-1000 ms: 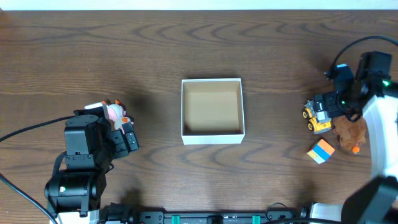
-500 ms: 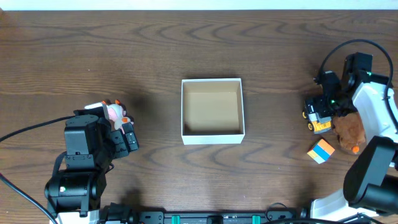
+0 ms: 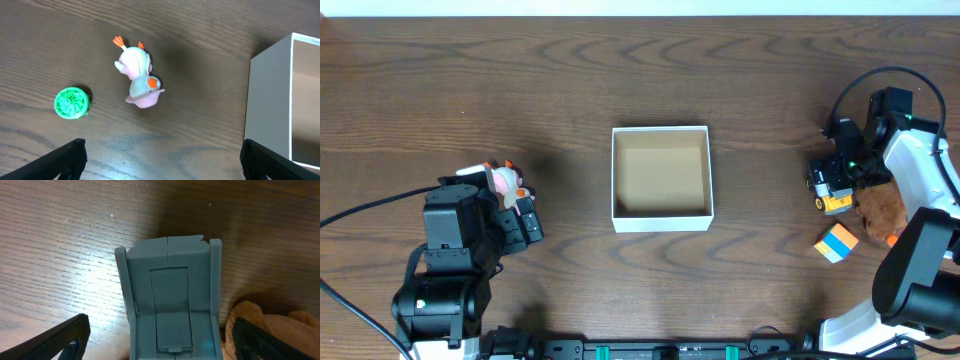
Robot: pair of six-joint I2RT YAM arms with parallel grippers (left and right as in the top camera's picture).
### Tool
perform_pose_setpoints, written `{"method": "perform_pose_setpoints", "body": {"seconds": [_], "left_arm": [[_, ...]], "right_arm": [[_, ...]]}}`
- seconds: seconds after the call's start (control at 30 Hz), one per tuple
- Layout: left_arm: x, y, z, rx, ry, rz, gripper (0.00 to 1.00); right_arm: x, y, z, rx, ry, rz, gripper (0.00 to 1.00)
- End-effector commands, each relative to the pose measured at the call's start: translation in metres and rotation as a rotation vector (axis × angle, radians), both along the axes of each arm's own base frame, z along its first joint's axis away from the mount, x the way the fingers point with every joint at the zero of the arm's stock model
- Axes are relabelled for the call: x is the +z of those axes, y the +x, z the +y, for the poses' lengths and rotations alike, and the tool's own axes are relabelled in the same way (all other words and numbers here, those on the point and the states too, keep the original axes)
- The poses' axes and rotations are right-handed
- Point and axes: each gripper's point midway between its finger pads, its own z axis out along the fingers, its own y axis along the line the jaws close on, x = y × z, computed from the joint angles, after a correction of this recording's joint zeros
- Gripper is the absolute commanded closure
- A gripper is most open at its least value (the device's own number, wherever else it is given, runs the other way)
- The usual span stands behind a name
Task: Pack container
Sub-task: 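Reach right gripper to the grey-yellow toy truck and grasp it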
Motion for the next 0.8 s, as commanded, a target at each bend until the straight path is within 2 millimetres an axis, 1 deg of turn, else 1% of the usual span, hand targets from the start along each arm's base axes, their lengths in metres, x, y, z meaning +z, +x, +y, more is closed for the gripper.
{"method": "perform_pose_setpoints", "body": {"seconds": [0.0, 0.17, 0.33, 0.5, 0.77], "left_arm": [[0.008, 0.002, 0.001, 0.009, 0.002, -0.022, 0.02], [0.008, 0.002, 0.001, 0.009, 0.002, -0.022, 0.02], [0.008, 0.002, 0.001, 0.009, 0.002, -0.022, 0.02], [0.008, 0.002, 0.001, 0.009, 0.002, -0.022, 0.02], [0.008, 0.002, 0.001, 0.009, 0.002, -0.022, 0.02]], "right_arm": [[0.001, 0.004, 0.003, -0.007, 0.01, -0.004, 0.08], [0.0, 0.002, -0.003, -0.015, -0.029, 0.008, 0.1], [0.0, 0.003, -0.004, -0.016, -0.032, 0.005, 0.1], [-0.007, 0.002, -0.004, -0.022, -0.027, 0.024, 0.09], [-0.01, 0.003, -0.004, -0.037, -0.025, 0.027, 0.14]]}}
